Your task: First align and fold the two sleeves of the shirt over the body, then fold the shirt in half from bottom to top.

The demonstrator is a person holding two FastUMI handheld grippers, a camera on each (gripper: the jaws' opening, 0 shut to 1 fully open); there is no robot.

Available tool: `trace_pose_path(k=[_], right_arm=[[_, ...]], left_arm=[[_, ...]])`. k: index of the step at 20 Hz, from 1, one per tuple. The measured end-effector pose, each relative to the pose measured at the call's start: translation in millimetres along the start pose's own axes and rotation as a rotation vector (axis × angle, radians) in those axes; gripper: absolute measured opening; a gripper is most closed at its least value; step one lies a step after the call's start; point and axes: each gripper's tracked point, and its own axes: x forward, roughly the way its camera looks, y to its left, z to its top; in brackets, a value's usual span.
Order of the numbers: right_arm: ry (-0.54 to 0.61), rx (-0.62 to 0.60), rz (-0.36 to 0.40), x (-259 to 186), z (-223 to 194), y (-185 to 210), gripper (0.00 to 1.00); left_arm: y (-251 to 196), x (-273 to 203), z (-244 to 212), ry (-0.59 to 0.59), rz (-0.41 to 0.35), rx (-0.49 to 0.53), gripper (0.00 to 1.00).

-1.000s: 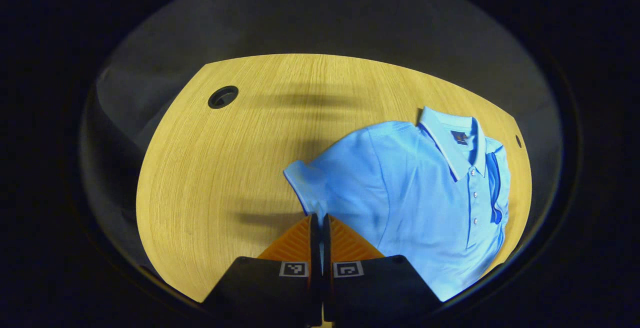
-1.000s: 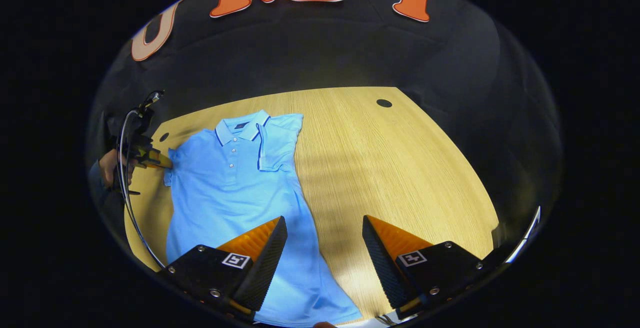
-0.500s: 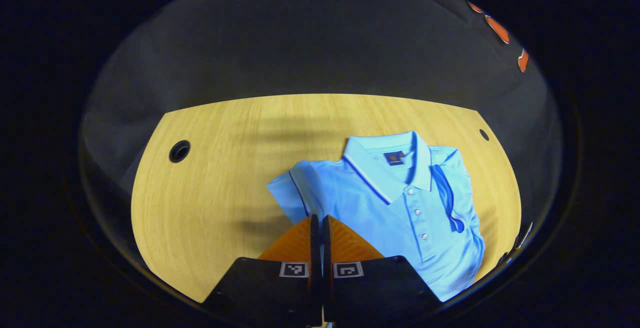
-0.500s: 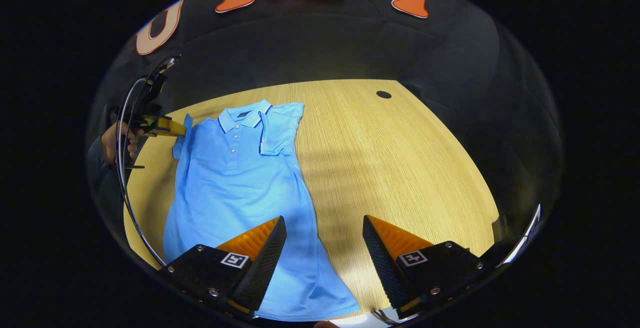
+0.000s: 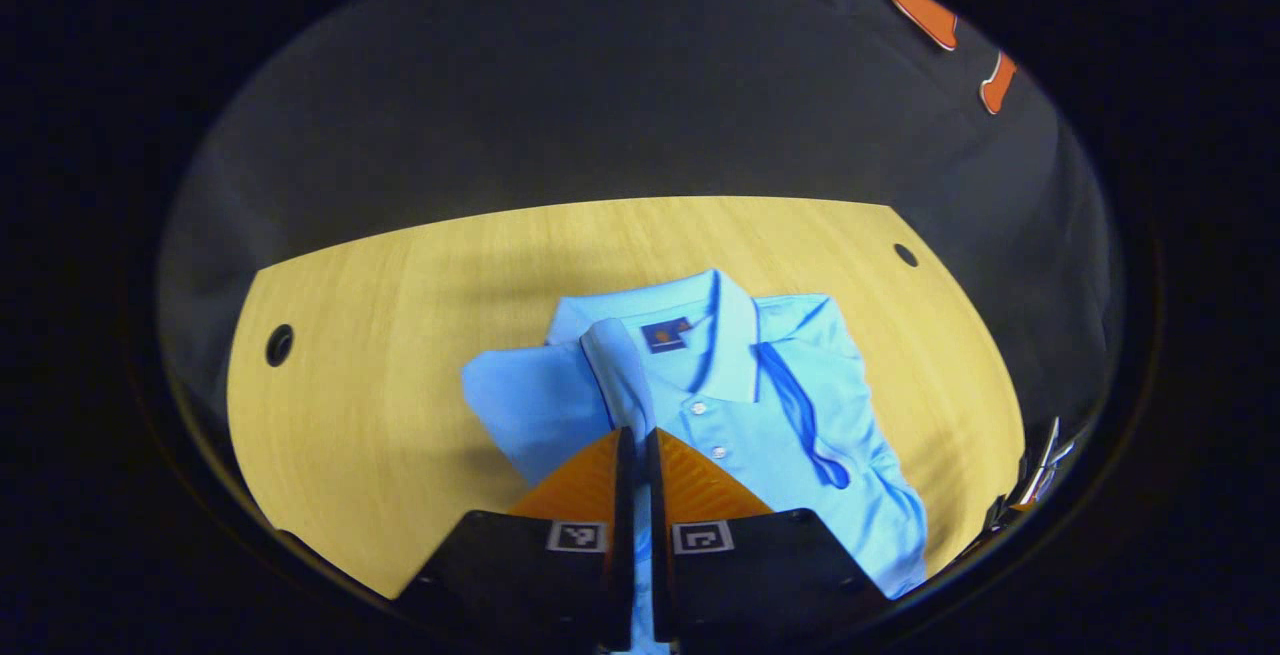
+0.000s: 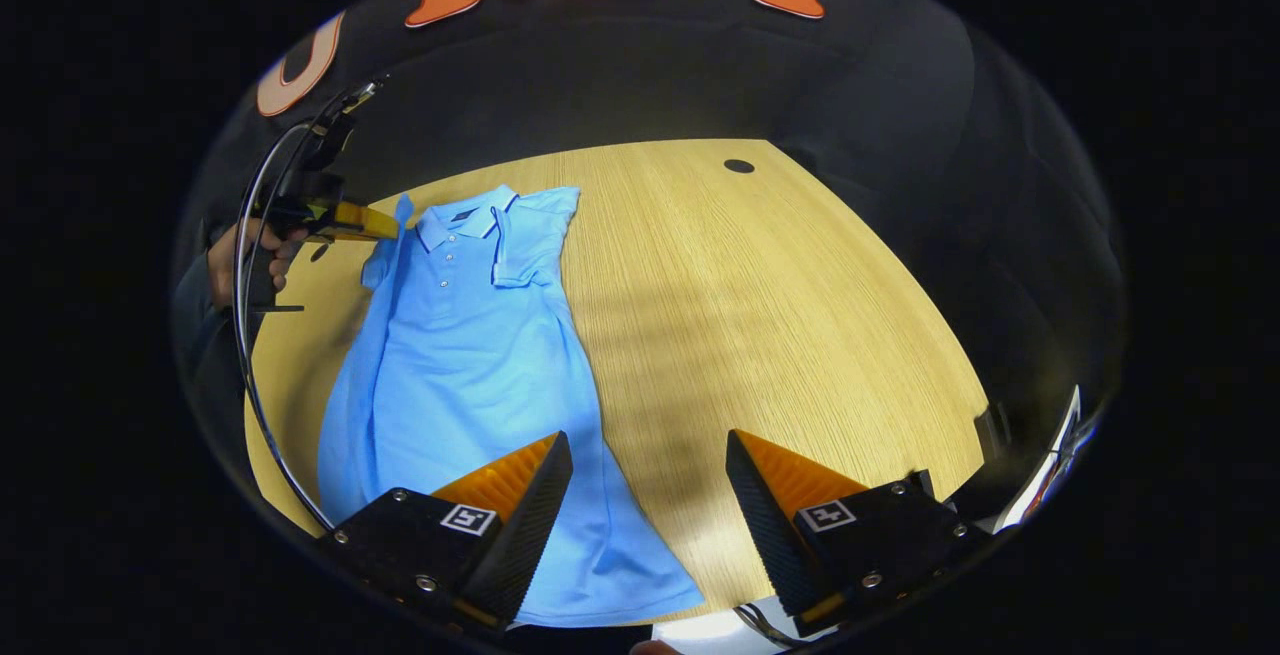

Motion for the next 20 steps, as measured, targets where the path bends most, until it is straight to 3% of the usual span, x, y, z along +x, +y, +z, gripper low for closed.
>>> trace_pose_path(k=[3,6,7,11,13,15,20], right_arm=[[0.003,0.008,-0.003,-3,-6,-1,0.94],[0.009,0.009,0.025,-4,-11,2,0.94],[0.013,0.0,0.032,-4,-13,2,0.94],[0.034,-0.057,0.087,-4,-28,4,0.94],[0.046,-0.105,0.114,-5,-37,4,0.89],[0.055,-0.144,0.142,-6,-44,5,0.96],[0.065,-0.199,0.194,-11,-60,5,0.96]], left_arm=[[-28,-3,-2,-0.008,-0.105,-0.006,0.22],[-32,-24,-2,-0.043,-0.122,-0.004,0.48],[-33,-33,-5,-0.052,-0.128,-0.012,0.64],[-14,-81,-28,-0.1,-0.061,-0.038,0.99],[-8,-107,-47,-0.11,-0.026,-0.052,1.0],[-1,-129,-71,-0.11,0.009,-0.059,0.99],[4,-176,-134,-0.11,0.088,-0.066,1.0]])
